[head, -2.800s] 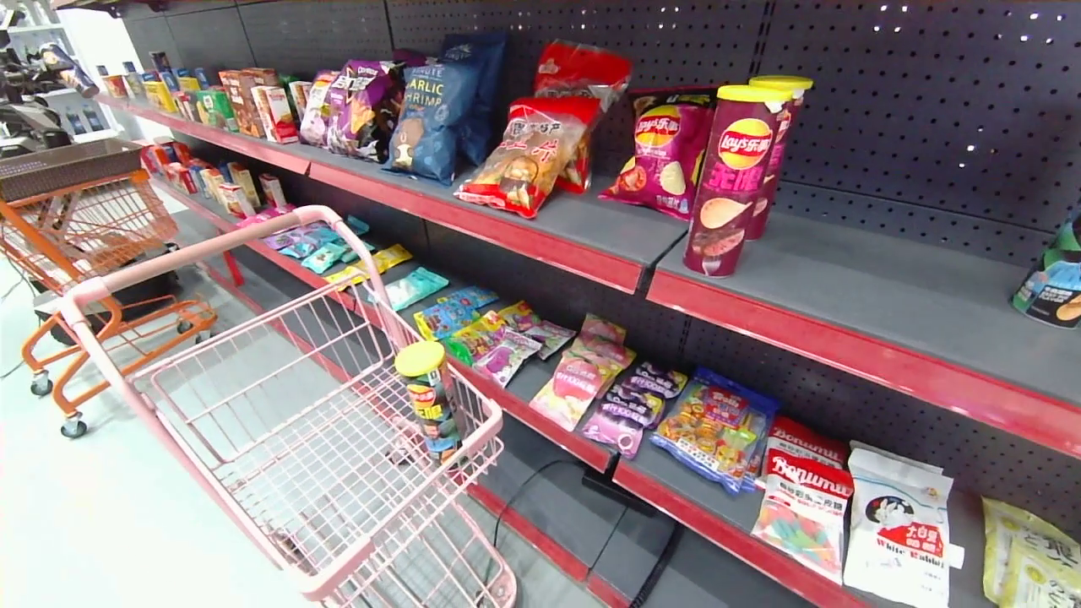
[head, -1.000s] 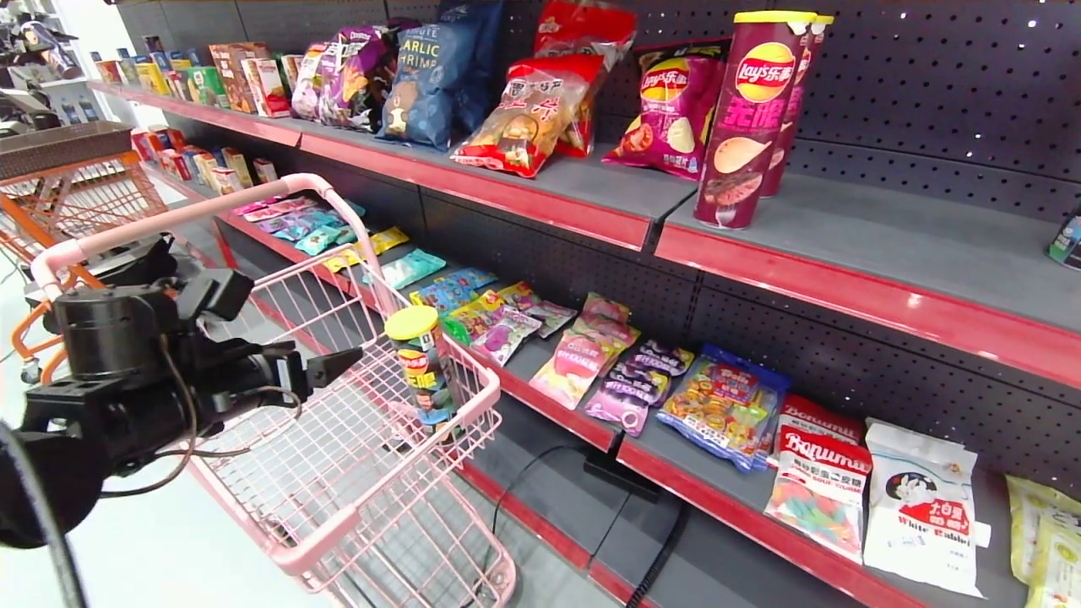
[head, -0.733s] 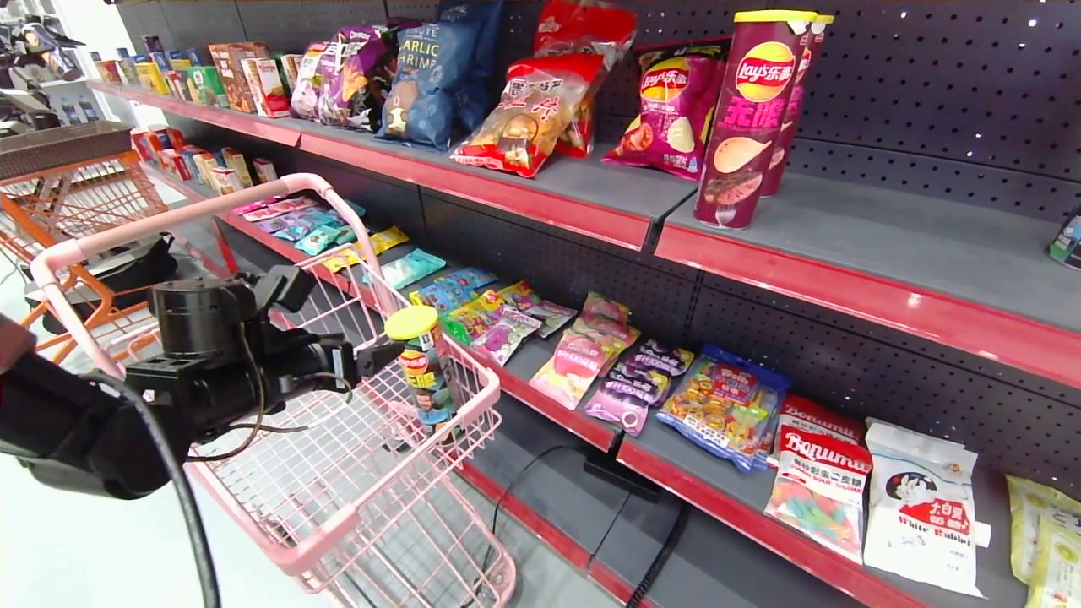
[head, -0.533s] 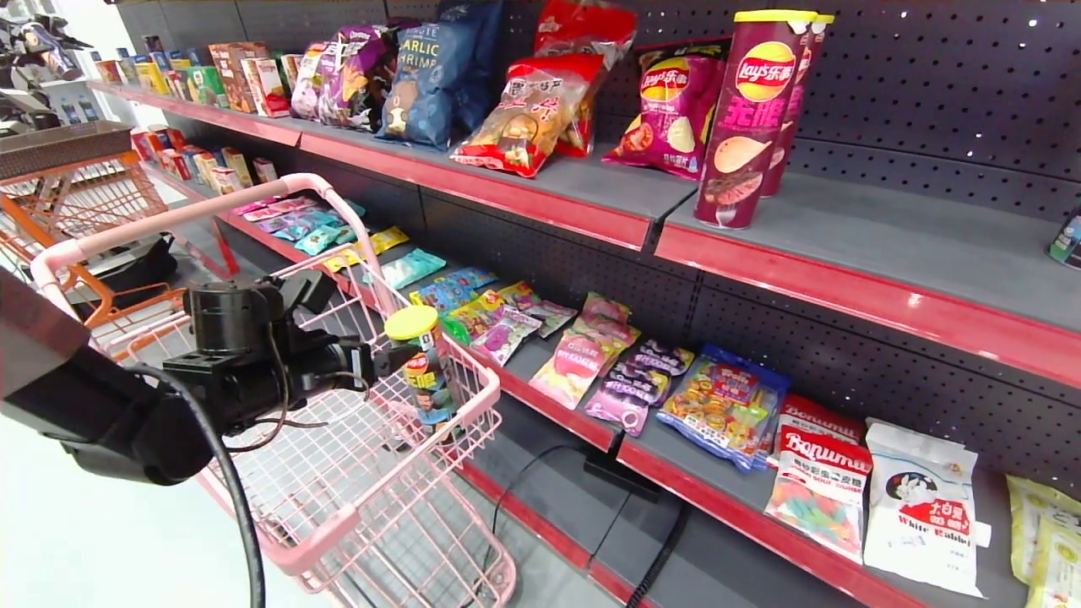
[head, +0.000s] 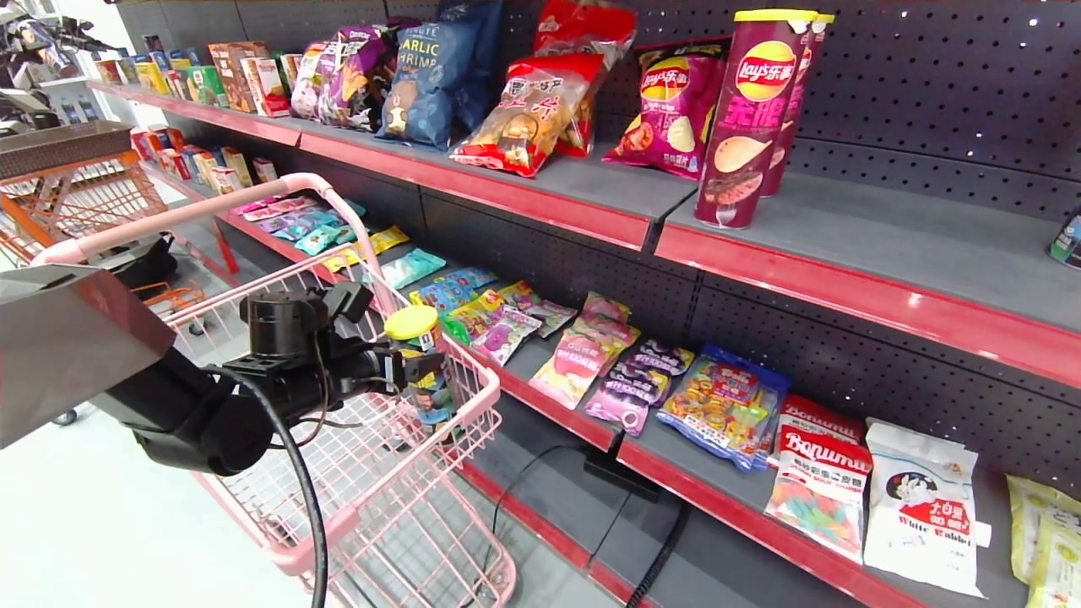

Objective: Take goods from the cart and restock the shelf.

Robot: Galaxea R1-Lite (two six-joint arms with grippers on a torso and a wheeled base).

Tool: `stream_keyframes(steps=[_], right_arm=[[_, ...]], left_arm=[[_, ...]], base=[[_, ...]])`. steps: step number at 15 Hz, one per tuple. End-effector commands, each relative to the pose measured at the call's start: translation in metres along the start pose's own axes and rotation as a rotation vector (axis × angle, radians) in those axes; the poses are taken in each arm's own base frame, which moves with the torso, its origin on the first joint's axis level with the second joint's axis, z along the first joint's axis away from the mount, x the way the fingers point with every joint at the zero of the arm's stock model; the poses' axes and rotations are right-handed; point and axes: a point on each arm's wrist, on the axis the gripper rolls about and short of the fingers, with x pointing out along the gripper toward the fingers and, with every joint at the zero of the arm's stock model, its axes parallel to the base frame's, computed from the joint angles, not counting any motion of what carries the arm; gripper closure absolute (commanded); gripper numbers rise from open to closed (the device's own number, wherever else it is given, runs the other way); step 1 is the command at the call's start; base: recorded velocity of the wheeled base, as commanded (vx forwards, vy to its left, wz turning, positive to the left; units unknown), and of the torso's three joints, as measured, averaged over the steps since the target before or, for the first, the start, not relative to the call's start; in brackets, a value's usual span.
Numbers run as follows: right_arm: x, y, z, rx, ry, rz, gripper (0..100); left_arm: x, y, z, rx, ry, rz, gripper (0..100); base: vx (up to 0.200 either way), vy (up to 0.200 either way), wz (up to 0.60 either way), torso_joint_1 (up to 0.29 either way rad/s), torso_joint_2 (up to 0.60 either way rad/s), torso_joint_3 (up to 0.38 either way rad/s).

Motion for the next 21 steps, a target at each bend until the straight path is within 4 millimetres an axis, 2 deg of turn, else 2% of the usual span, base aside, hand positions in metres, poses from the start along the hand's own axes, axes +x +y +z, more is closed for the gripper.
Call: stream_keyframes(steps=[1, 4, 8, 9, 12, 16, 17, 18, 19, 20, 21], right_arm=[[0.0, 0.0, 0.0, 0.0, 0.001, 0.001, 0], [0.0, 0.0, 0.0, -0.001, 0.001, 0.001, 0], [0.0, 0.0, 0.0, -0.001, 0.001, 0.001, 0], [0.0, 0.0, 0.0, -0.001, 0.001, 0.001, 0], [0.0, 0.0, 0.0, -0.001, 0.001, 0.001, 0], [0.0, 0.0, 0.0, 0.0, 0.001, 0.001, 0], [0.0, 0.0, 0.0, 0.0, 0.001, 0.001, 0], [0.0, 0.0, 0.0, -0.001, 0.001, 0.001, 0], [0.0, 0.0, 0.0, 0.0, 0.001, 0.001, 0], [0.0, 0.0, 0.0, 0.0, 0.001, 0.001, 0], [0.0, 0.0, 0.0, 0.002, 0.001, 0.001, 0]], left_arm=[[0.012, -0.003, -0.001, 0.008, -0.003, -0.015, 0], [0.02, -0.003, 0.001, 0.019, -0.013, -0.02, 0], [0.031, -0.003, -0.006, 0.035, 0.001, -0.025, 0], [0.031, -0.003, -0.006, 0.037, 0.001, -0.025, 100], [0.028, -0.005, -0.003, 0.045, -0.007, -0.025, 100], [-0.002, -0.007, 0.02, 0.049, -0.055, -0.015, 100], [-0.025, -0.013, 0.04, 0.056, -0.087, -0.009, 100], [-0.041, -0.016, 0.051, 0.058, -0.1, -0.001, 100], [-0.077, -0.027, 0.068, 0.057, -0.102, 0.004, 100], [-0.101, -0.035, 0.075, 0.058, -0.105, 0.003, 100], [-0.154, -0.051, 0.087, 0.062, -0.126, 0.008, 100]], base=[[0.0, 0.0, 0.0, 0.0, 0.0, 0.0], [0.0, 0.0, 0.0, 0.0, 0.0, 0.0], [0.0, 0.0, 0.0, 0.0, 0.0, 0.0], [0.0, 0.0, 0.0, 0.0, 0.0, 0.0], [0.0, 0.0, 0.0, 0.0, 0.0, 0.0], [0.0, 0.0, 0.0, 0.0, 0.0, 0.0], [0.0, 0.0, 0.0, 0.0, 0.0, 0.0], [0.0, 0.0, 0.0, 0.0, 0.0, 0.0], [0.0, 0.0, 0.0, 0.0, 0.0, 0.0], [0.0, 0.0, 0.0, 0.0, 0.0, 0.0], [0.0, 0.0, 0.0, 0.0, 0.0, 0.0]])
